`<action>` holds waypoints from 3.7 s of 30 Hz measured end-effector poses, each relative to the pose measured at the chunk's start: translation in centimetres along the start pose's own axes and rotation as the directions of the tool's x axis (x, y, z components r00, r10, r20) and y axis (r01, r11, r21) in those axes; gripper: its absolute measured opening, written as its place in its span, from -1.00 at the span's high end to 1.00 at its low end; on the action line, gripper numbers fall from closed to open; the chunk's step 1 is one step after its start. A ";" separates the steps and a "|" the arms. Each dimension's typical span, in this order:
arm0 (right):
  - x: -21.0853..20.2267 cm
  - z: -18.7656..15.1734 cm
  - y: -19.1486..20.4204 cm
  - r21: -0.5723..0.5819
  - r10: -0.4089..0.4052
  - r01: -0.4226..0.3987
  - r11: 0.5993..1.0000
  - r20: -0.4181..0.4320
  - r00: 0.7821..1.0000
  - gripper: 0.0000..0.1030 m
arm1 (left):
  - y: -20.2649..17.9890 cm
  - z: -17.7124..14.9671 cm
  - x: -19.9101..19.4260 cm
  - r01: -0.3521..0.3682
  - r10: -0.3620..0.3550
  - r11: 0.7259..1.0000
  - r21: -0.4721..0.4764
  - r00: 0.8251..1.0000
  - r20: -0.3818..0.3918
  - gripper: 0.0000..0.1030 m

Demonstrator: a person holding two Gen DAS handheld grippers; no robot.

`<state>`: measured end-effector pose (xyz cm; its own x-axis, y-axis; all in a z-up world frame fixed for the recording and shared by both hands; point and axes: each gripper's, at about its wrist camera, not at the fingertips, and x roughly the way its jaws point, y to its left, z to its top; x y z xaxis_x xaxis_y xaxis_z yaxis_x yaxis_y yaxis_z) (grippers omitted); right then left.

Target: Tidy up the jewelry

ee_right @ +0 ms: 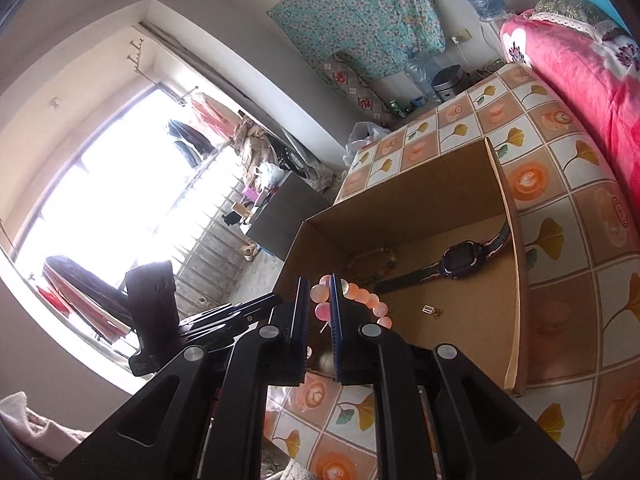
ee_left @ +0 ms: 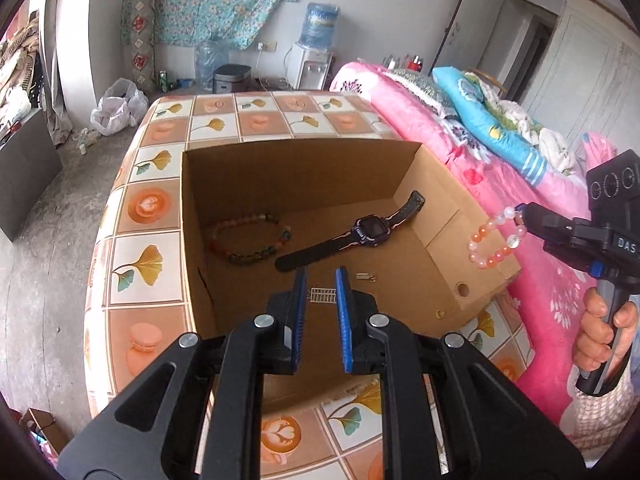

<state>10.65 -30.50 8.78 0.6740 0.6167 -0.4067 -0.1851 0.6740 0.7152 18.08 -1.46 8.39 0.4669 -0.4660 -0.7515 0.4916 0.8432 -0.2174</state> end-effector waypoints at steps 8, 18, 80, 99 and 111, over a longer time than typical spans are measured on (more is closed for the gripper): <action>2.0 0.7 -1.6 0.013 -0.008 0.008 1.000 -0.045 0.999 0.81 | 0.5 2.2 4.9 -0.070 0.067 0.997 -0.018 0.988 -0.140 0.48; 3.7 0.9 -1.8 0.010 0.002 -0.001 1.000 -0.119 0.993 0.80 | 0.9 2.5 3.6 -0.063 0.058 0.995 -0.073 0.996 -0.067 0.31; -7.7 -10.1 0.6 -0.049 -0.510 0.509 0.859 0.000 0.860 0.11 | -1.6 -12.6 -7.7 -0.098 0.108 0.966 -0.238 0.994 0.029 -0.57; -5.8 -16.1 10.3 -0.329 -0.507 0.495 0.804 0.054 0.860 -0.73 | -6.9 -14.0 -12.6 -0.250 0.276 0.952 -0.173 0.950 0.147 -0.83; -6.2 -16.3 12.5 -0.342 -0.565 0.603 0.721 0.216 0.797 -0.88 | -10.1 -13.2 -12.3 -0.486 0.477 0.874 -0.005 0.855 0.205 -0.83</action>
<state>-7.47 -19.27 10.95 0.7956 0.0229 -0.6054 0.0289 0.9967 0.0757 -2.33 -0.67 11.58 0.7839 -0.0512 -0.6187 0.1987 0.9649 0.1718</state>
